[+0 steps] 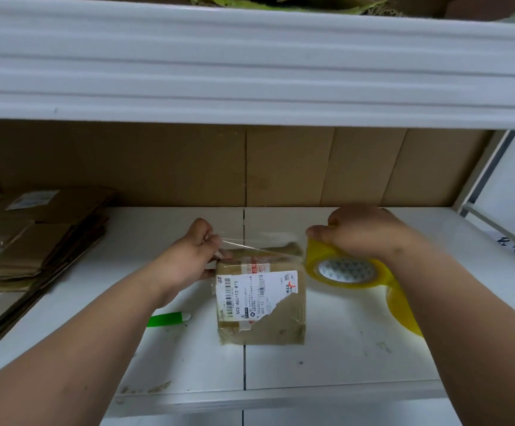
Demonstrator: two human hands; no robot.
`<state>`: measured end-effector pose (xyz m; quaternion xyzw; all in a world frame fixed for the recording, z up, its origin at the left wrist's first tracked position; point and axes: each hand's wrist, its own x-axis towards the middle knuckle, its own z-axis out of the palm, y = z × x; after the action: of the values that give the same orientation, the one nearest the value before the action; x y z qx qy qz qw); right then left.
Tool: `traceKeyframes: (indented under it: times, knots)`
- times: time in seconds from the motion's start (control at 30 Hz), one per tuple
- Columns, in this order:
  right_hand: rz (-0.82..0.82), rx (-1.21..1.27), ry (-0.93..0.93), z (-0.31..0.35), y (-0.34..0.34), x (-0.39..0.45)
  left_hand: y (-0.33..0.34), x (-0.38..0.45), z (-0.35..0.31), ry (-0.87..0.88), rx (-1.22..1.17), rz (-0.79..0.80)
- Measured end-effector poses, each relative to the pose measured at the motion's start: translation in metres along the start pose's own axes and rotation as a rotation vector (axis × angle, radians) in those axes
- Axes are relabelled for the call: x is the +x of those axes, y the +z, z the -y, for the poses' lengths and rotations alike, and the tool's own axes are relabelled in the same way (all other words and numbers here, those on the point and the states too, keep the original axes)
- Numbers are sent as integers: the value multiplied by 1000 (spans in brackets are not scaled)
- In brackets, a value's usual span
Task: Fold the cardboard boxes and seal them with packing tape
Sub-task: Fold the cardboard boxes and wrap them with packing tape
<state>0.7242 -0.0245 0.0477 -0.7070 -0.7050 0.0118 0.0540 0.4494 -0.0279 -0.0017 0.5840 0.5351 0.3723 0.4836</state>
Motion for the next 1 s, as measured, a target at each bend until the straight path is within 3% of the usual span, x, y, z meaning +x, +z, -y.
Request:
traceKeyframes:
  times: [0.23, 0.53, 0.73, 1.0]
  knots:
    - [198, 75, 147, -5, -18, 12, 11, -10, 1, 8, -24, 64]
    - [221, 68, 141, -6, -14, -18, 21, -20, 5, -55, -75, -9]
    - [258, 648, 168, -33, -9, -54, 25, -30, 13, -2, 14, -8]
    - [353, 740, 76, -37, 3, -90, 21, -43, 23, -5, 21, -39]
